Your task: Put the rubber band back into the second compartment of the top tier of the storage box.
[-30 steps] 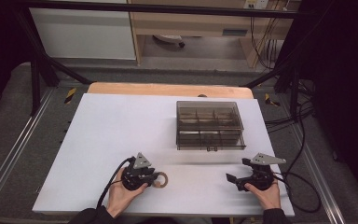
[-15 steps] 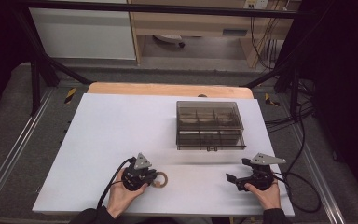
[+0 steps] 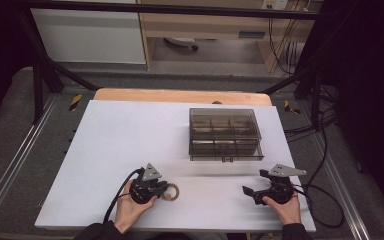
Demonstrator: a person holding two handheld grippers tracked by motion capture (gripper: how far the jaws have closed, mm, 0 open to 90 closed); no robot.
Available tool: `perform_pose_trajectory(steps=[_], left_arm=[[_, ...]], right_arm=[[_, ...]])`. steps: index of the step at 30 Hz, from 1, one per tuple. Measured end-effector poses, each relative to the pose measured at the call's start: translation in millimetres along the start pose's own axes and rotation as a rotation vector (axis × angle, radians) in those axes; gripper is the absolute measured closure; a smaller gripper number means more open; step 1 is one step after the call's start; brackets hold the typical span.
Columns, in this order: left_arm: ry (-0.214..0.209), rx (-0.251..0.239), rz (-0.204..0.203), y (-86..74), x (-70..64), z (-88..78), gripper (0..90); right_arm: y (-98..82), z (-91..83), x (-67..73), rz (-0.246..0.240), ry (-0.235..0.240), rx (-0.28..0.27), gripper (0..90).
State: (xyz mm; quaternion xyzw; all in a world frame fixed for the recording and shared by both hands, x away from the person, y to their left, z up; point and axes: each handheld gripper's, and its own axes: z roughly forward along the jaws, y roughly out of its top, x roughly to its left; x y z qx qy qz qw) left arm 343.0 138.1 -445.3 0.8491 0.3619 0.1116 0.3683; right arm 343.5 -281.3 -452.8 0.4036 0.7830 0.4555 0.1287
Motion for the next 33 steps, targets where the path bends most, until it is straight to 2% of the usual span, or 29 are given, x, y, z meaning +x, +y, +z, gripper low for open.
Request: perform_pose_trajectory(steps=[18, 33], left_arm=[[-0.018, -0.044, -0.001, 4.3, 0.3, -14.2, 84.4], [-0.015, -0.077, -0.012, 10.2, 5.2, -27.8, 84.5]], right_arm=[[0.1, -0.1, -0.2, -0.002, 0.001, -0.001, 0.7], [0.1, 0.0, -0.2, -0.003, 0.002, 0.000, 0.7]])
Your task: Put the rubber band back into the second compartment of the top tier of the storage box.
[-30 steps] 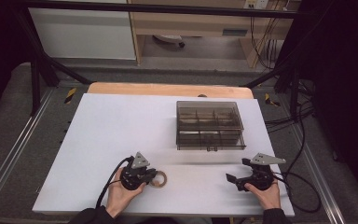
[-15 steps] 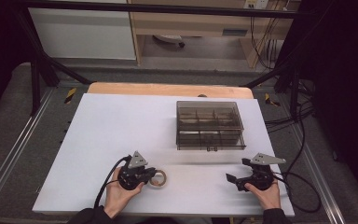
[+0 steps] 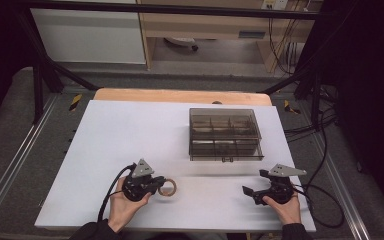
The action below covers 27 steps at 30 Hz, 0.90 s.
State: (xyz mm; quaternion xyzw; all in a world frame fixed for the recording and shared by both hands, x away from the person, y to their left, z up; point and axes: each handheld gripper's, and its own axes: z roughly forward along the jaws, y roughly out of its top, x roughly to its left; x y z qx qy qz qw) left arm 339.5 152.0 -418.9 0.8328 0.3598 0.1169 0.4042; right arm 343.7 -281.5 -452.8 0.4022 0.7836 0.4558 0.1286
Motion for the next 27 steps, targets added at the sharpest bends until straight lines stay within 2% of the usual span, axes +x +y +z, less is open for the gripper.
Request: perform_pose_trajectory(steps=[13, 27], left_arm=[[0.002, -0.005, 0.008, 7.2, -0.9, -4.7, 84.6], [-0.007, -0.033, 0.015, 24.6, -4.4, -6.8, 84.6]], right_arm=[[-0.2, -0.3, 0.3, 0.001, -0.001, 0.000, 0.7], [-0.2, -0.3, 0.4, 0.001, -0.001, 0.001, 0.7]])
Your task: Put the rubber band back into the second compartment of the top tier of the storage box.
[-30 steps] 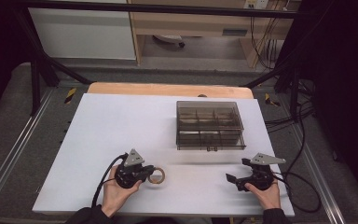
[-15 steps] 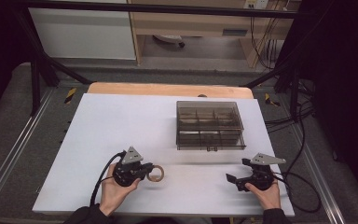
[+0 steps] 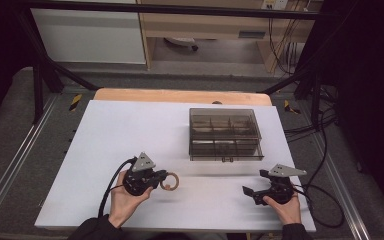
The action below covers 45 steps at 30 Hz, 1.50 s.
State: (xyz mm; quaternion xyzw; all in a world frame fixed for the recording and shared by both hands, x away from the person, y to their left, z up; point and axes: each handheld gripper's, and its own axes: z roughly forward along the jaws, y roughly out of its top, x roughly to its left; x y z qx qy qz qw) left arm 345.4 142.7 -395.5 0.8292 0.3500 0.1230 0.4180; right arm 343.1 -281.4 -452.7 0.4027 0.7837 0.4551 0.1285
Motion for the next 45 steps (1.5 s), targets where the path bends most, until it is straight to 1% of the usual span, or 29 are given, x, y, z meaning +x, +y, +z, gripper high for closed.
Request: perform_pose_trajectory(steps=[17, 32, 45], left_arm=[[-0.018, -0.030, 0.025, 28.2, -8.1, 3.3, 84.7], [-0.025, -0.043, 0.051, 52.5, -15.7, 7.7, 84.7], [-0.037, -0.039, 0.069, 70.0, -23.9, 19.1, 84.8]], right_arm=[[0.0, -0.3, -0.1, -0.003, 0.001, -0.001, 0.7], [0.1, -0.5, -0.2, -0.003, 0.001, -0.004, 0.7], [0.0, -0.5, -0.2, -0.005, 0.001, -0.001, 0.7]])
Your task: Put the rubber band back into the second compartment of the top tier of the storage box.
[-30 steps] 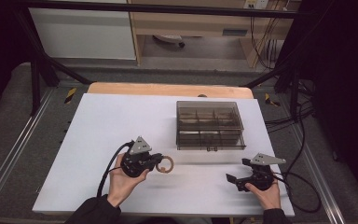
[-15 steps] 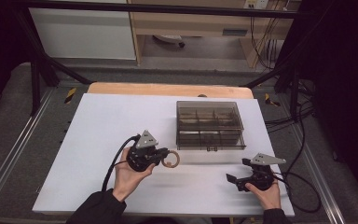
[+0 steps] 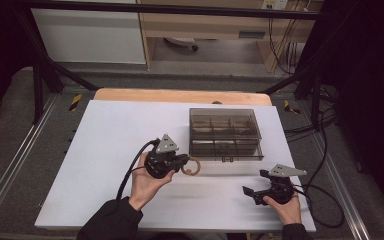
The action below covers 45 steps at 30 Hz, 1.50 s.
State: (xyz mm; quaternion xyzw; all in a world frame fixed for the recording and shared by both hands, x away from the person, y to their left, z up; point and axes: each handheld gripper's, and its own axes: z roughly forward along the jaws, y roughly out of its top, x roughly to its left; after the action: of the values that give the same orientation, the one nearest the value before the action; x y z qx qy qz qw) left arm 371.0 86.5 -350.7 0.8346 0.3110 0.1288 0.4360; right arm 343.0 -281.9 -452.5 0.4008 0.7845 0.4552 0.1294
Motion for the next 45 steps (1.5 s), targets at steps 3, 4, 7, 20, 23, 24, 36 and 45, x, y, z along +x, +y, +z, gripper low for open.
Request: perform_pose_trajectory(steps=[3, 4, 7, 20, 23, 24, 36, 45], left_arm=[[-0.004, 0.000, 0.005, 3.5, -2.1, 2.8, 84.8], [-0.005, -0.002, 0.005, 4.6, -2.9, 3.7, 84.8], [-0.010, -0.002, 0.008, 8.4, -4.8, 6.7, 84.8], [-0.018, -0.001, 0.031, 30.4, -13.4, 20.0, 84.8], [-0.022, -0.004, 0.031, 34.5, -14.9, 22.8, 84.8], [-0.023, -0.004, 0.031, 35.7, -15.2, 23.9, 84.8], [-0.018, 0.002, 0.030, 48.8, -17.4, 38.1, 84.8], [-0.011, 0.016, 0.032, 57.5, -19.0, 51.3, 84.8]], right_arm=[[0.0, 0.1, 0.0, 0.000, 0.001, 0.000, 0.7], [0.0, 0.1, 0.0, 0.000, 0.001, 0.000, 0.7], [0.0, 0.0, 0.1, 0.000, 0.001, -0.001, 0.7], [0.1, -0.1, -0.2, -0.002, 0.001, -0.004, 0.7], [0.1, -0.3, -0.1, -0.001, 0.001, -0.005, 0.7], [0.1, -0.3, -0.1, -0.001, 0.001, -0.005, 0.7], [0.1, -0.5, -0.1, -0.002, 0.001, -0.006, 0.7], [0.0, -0.5, 0.0, -0.001, 0.002, -0.005, 0.7]])
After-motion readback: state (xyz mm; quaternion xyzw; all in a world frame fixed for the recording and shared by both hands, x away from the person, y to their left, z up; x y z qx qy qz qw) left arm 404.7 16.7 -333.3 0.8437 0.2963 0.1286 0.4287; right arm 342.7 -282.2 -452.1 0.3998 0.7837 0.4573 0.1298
